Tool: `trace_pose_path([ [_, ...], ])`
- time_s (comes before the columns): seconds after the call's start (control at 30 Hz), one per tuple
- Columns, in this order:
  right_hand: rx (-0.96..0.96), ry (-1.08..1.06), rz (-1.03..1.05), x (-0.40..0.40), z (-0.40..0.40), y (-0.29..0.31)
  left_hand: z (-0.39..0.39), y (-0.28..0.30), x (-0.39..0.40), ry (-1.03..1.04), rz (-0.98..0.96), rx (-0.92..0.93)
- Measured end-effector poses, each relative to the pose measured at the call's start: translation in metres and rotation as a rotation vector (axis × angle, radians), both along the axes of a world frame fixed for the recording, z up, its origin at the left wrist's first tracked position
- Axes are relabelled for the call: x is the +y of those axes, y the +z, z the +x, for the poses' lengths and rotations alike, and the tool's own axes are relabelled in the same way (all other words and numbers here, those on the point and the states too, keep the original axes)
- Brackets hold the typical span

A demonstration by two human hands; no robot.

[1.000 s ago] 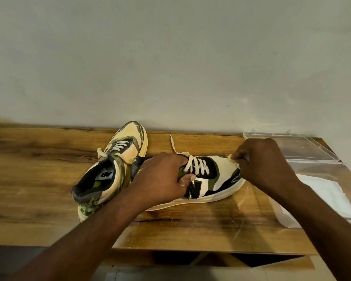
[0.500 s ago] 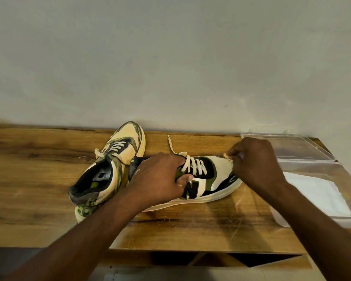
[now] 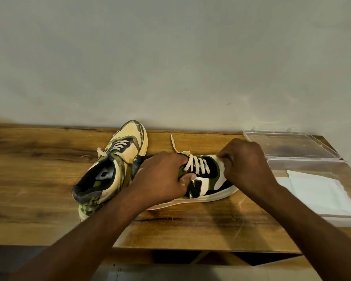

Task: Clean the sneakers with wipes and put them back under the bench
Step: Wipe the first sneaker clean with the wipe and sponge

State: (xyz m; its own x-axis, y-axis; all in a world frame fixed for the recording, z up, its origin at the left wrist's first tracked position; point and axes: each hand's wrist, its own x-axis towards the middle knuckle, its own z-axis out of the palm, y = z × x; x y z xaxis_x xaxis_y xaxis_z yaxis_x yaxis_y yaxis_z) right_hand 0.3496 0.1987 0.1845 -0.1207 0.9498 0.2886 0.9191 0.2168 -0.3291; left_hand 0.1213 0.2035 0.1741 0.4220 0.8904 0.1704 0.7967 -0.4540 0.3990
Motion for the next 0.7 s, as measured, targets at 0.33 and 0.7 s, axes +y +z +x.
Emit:
trace_pose_path([
  [0.33,-0.136,-0.100,-0.048,0.008,0.016,0.001,0.001,0.001,-0.001,0.001,0.005,-0.023],
  [0.7,-0.068,-0.065,-0.060,0.009,0.032,0.019,0.000,0.001,-0.001,-0.001,0.015,0.005],
])
